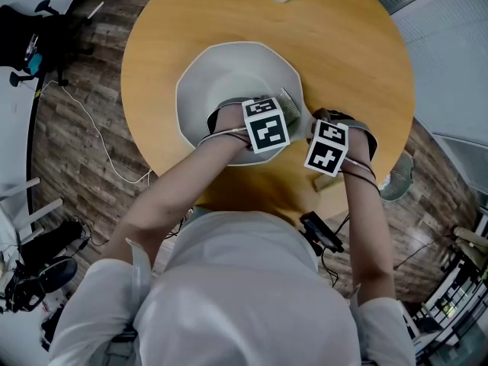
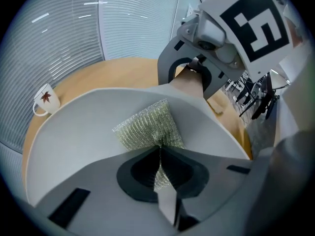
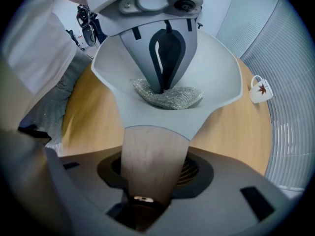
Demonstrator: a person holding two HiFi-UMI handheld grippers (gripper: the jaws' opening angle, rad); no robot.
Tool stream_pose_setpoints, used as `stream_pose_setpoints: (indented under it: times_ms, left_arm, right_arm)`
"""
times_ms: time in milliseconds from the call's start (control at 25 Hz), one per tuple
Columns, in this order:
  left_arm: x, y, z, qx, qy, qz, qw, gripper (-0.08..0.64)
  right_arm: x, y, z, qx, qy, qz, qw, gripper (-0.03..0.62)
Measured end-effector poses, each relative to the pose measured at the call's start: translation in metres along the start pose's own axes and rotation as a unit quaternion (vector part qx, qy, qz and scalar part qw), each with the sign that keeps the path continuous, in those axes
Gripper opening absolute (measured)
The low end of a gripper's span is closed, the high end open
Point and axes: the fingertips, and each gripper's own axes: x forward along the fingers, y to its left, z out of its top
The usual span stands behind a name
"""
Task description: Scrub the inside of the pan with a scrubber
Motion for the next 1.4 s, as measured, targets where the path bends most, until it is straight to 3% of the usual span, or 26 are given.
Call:
stream_pose_setpoints:
  times_ms: [960,1400]
  left_arm:
    - [0.007,0.06,-0.001,-0.056,0.006,0.062,0.9965,0.018]
    - [-0.003,0.099,-0.015,-0.114,-0.016,0.093,0.9889,0.018]
  right_arm:
    - [0.001,0.001,-0.004,-0.007,0.012,-0.002,1.0,0.192]
    - [0.001,0.003,-0.002,0.002,0.008,0.0,1.0,0.192]
